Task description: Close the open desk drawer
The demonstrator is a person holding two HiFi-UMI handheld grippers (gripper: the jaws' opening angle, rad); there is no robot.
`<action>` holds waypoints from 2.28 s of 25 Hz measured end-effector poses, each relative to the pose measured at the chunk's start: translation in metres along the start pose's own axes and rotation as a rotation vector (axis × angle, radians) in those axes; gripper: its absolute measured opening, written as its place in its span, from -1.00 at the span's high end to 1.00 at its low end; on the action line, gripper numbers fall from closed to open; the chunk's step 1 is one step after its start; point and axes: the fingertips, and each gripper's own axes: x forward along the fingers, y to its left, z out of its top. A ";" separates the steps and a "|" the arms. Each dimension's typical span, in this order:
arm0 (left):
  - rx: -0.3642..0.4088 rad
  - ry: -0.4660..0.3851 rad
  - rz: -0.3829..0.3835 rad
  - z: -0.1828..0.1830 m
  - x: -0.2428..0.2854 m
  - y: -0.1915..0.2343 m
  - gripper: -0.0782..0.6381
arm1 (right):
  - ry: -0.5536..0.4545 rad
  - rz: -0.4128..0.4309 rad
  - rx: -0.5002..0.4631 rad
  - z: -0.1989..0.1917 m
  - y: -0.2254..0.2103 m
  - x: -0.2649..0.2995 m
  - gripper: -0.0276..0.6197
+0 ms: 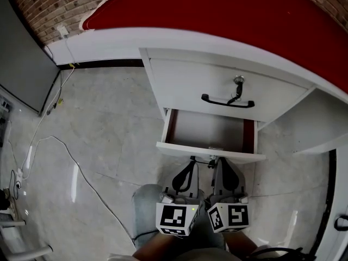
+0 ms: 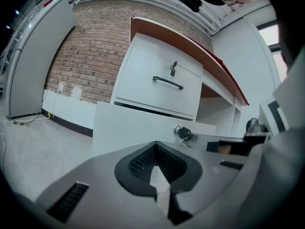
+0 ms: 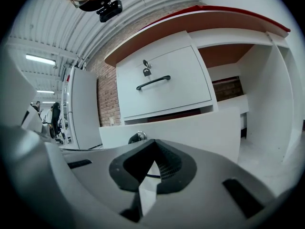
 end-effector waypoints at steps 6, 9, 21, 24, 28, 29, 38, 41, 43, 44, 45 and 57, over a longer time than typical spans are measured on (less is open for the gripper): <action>-0.008 -0.010 -0.015 0.001 0.002 0.001 0.76 | 0.001 -0.036 0.023 0.000 -0.008 0.014 0.92; -0.028 -0.010 -0.010 -0.002 0.002 0.002 0.76 | 0.000 -0.039 0.025 0.000 -0.010 0.016 0.92; -0.032 -0.010 -0.018 -0.005 0.000 -0.003 0.76 | 0.010 -0.042 0.025 0.001 -0.011 0.025 0.92; -0.019 -0.010 -0.018 -0.006 -0.001 -0.003 0.76 | 0.006 -0.045 0.031 0.002 -0.012 0.025 0.92; -0.020 -0.011 -0.019 -0.005 -0.002 0.000 0.76 | 0.009 -0.042 0.032 0.001 -0.011 0.028 0.92; -0.020 -0.011 -0.019 -0.005 -0.002 0.000 0.76 | 0.011 -0.042 0.033 0.001 -0.012 0.030 0.92; -0.022 -0.009 -0.021 -0.010 -0.004 -0.001 0.76 | 0.001 -0.048 0.047 0.003 -0.016 0.036 0.92; -0.023 -0.007 -0.018 -0.010 -0.002 0.000 0.76 | 0.004 -0.053 0.069 0.004 -0.017 0.042 0.92; -0.021 -0.008 -0.017 -0.011 -0.002 -0.001 0.76 | 0.005 -0.054 0.070 0.005 -0.019 0.046 0.92; -0.021 -0.008 -0.019 -0.012 -0.002 -0.001 0.76 | 0.004 -0.055 0.067 0.005 -0.019 0.046 0.92; -0.022 -0.005 -0.020 -0.013 -0.002 -0.002 0.76 | 0.002 -0.056 0.064 0.005 -0.019 0.046 0.92; -0.031 0.000 -0.025 -0.018 -0.002 -0.003 0.76 | -0.011 -0.061 0.070 0.007 -0.023 0.054 0.92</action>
